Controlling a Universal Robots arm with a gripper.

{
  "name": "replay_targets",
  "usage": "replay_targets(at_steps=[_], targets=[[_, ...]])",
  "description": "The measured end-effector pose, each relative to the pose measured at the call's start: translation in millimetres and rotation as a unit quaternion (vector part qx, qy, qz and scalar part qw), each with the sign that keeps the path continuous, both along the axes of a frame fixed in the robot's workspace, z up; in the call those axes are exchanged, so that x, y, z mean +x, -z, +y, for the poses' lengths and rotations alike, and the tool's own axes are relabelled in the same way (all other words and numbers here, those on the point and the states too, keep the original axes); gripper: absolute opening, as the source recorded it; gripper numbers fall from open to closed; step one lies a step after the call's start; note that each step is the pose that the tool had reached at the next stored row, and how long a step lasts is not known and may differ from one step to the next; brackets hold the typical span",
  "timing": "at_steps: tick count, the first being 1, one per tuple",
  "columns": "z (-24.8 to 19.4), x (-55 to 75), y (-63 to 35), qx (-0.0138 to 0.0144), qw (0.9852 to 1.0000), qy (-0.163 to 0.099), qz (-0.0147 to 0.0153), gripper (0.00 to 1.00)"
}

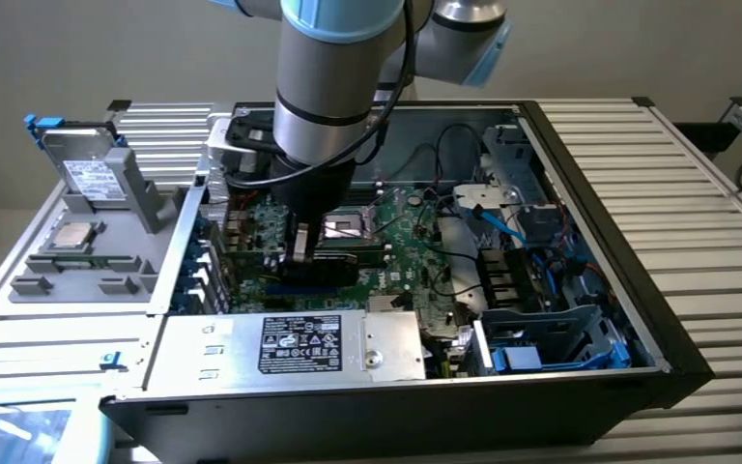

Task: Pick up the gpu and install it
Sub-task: 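Insert the gpu into the slot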

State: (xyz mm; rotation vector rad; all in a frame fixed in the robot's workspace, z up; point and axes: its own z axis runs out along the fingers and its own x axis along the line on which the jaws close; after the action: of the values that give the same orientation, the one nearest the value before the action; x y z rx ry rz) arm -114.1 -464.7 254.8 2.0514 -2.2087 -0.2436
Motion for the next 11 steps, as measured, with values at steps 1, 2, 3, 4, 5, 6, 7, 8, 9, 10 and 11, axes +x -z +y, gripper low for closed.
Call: replay_targets(at_steps=[1,2,3,4,5,6,7,8,9,10,11], targets=[[0.3,0.0,0.0,0.0000,1.0000,0.000,0.0000,0.28],[0.3,0.0,0.0,0.0000,1.0000,0.000,0.0000,0.28],[0.3,0.0,0.0,0.0000,1.0000,0.000,0.0000,0.28],[0.3,0.0,0.0,0.0000,1.0000,0.000,0.0000,0.28],[0.3,0.0,-0.1,-0.0001,1.0000,0.000,0.0000,0.28],[0.3,0.0,-0.1,-0.0001,1.0000,0.000,0.0000,0.28],[0.4,0.0,-0.1,-0.0001,1.0000,0.000,0.0000,0.28],[0.3,0.0,-0.1,-0.0001,1.0000,0.000,0.0000,0.28],[0.3,0.0,-0.1,-0.0001,1.0000,0.000,0.0000,0.28],[0.3,0.0,0.0,-0.0001,1.0000,0.000,0.0000,0.28],[0.4,0.0,-0.1,-0.0001,1.0000,0.000,0.0000,0.28]])
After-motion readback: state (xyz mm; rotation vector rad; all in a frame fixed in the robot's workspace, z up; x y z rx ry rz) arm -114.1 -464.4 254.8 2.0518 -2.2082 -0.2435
